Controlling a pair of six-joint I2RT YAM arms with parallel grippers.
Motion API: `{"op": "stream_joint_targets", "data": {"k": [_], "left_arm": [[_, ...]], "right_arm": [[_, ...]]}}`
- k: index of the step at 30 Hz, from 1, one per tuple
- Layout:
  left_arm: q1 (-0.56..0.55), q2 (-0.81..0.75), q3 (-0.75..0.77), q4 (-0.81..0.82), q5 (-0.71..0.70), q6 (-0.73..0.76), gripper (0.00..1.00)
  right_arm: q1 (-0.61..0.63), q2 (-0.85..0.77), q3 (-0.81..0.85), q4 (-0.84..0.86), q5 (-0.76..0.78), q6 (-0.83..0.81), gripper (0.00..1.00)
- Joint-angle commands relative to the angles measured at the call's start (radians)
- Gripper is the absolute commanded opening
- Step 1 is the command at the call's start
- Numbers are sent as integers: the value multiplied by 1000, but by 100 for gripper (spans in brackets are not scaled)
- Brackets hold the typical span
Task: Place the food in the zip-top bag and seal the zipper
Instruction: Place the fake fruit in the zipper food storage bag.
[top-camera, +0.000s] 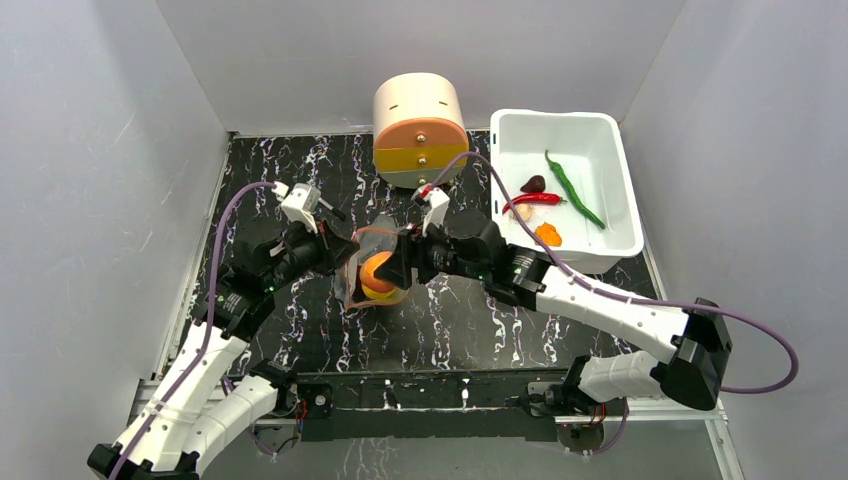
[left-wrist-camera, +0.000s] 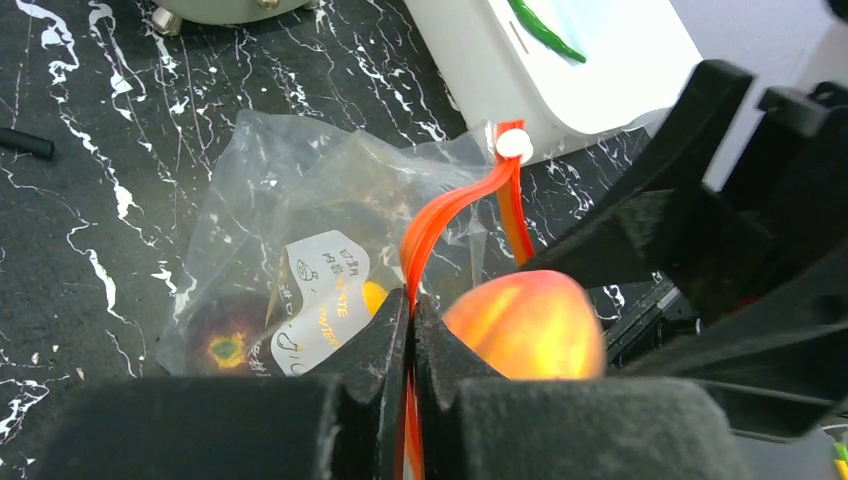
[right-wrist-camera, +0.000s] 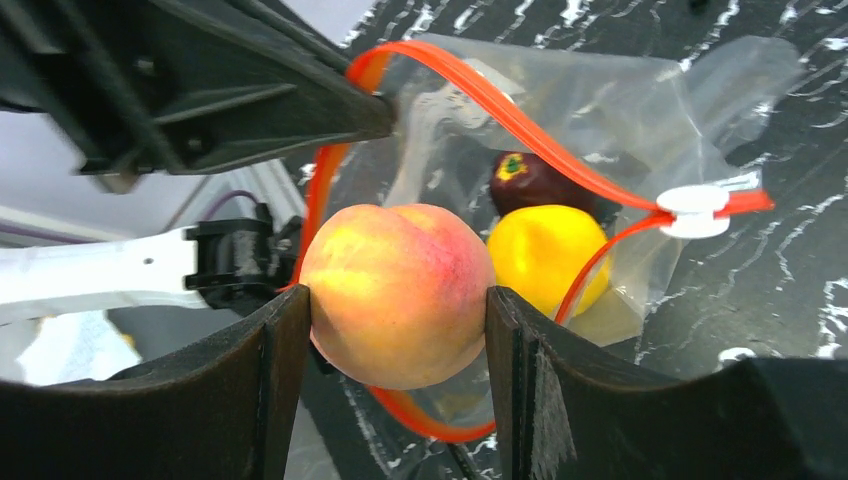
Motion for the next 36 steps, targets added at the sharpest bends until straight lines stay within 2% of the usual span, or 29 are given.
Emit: {"op": "stream_joint_targets", "data": {"k": [1, 9, 20, 26, 28, 36], "left_arm": [[-5, -11, 51, 0, 53, -16, 0], [-5, -1, 62, -4, 170, -54, 0], [-5, -49, 38, 30, 190, -102, 0], [-5, -48, 43, 20, 189, -111, 0], [-5, -41, 50, 11, 190, -107, 0], [-6, -83, 7, 15, 150, -118, 0]], "right_arm": [[43, 42, 77, 19, 147, -90, 44], [75, 100, 79, 64, 280, -180, 43], [114, 125, -20, 266, 396, -262, 45], [114, 154, -15, 295, 441, -280, 47], [114, 160, -20, 313, 443, -281, 48], [114, 171, -20, 297, 408, -253, 69]]}}
